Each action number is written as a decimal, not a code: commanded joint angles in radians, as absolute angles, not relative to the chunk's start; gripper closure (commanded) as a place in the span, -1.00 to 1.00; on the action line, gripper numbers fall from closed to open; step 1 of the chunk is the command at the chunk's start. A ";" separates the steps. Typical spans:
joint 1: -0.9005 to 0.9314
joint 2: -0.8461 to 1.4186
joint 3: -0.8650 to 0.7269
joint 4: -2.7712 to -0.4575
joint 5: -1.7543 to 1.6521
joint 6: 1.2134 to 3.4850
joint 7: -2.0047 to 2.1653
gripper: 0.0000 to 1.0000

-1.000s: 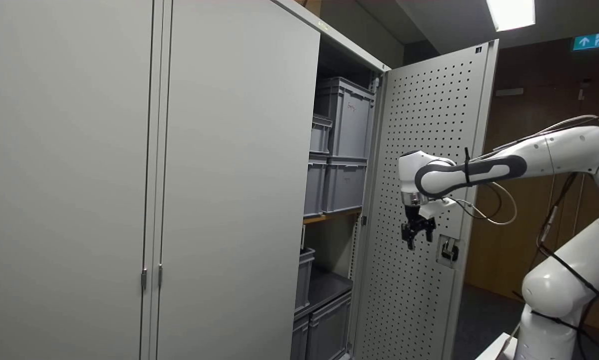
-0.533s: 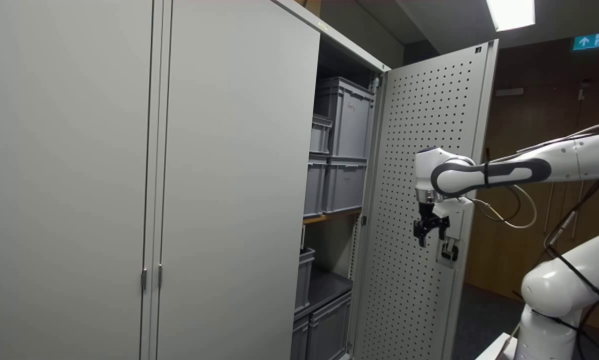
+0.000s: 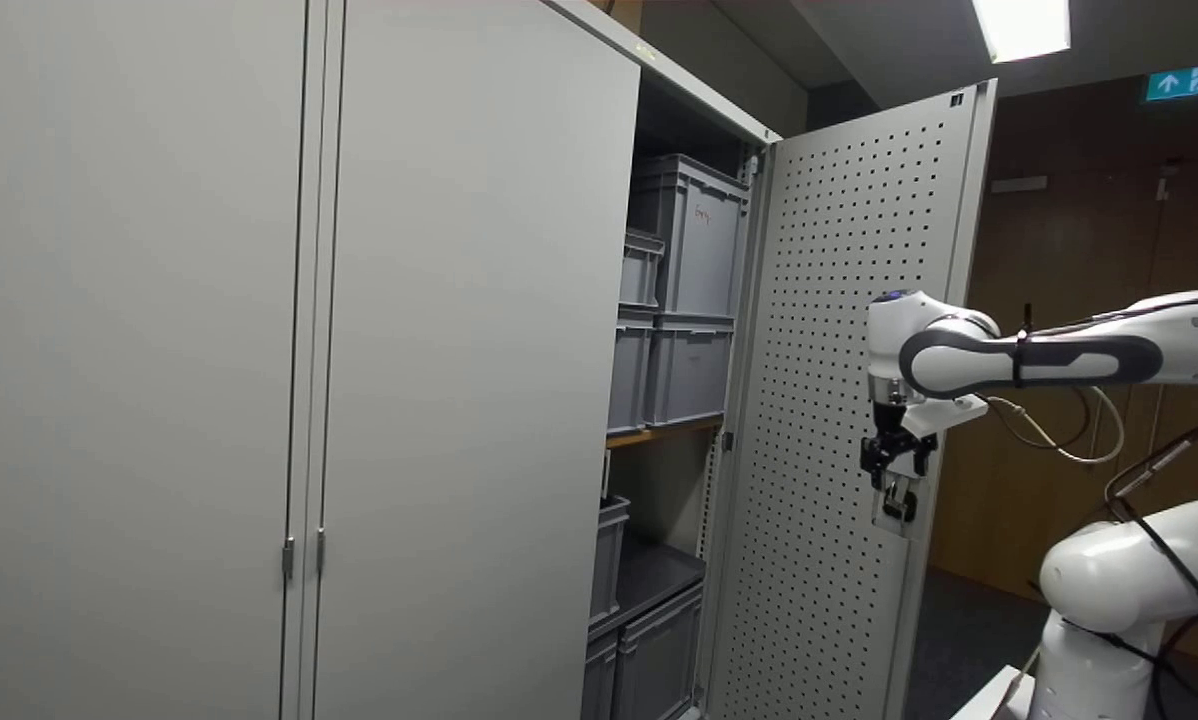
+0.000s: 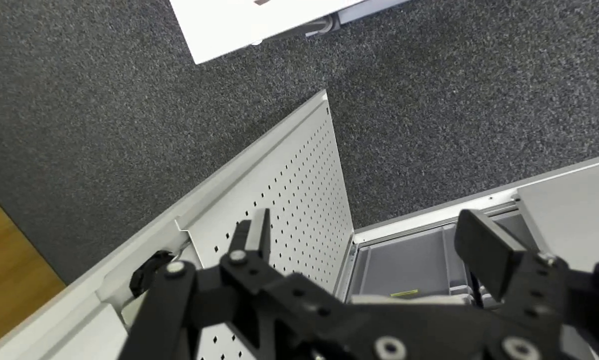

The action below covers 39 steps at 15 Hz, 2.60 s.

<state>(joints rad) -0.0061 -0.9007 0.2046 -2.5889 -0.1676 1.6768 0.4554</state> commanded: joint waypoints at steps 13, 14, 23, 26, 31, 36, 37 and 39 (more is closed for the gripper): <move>-0.102 -1.021 -0.037 -2.674 -0.233 1.712 0.193 -1.00; -0.104 -1.011 -0.046 -2.672 -0.235 1.717 0.183 -1.00; -0.111 -1.001 -0.040 -2.683 -0.215 1.705 0.193 -1.00; -0.117 -1.010 -0.028 -2.690 -0.235 1.722 0.200 -1.00; -0.150 -1.037 -0.028 -2.690 -0.300 1.789 0.207 -1.00; -0.190 -1.049 -0.038 -2.698 -0.309 1.865 0.206 -1.00; -0.201 -1.049 -0.040 -2.698 -0.314 1.877 0.206 -1.00; -0.222 -1.054 -0.047 -2.696 -0.329 1.903 0.205 -1.00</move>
<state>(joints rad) -0.1885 -1.0318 -0.0342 -2.6853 -0.2931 1.8508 0.2091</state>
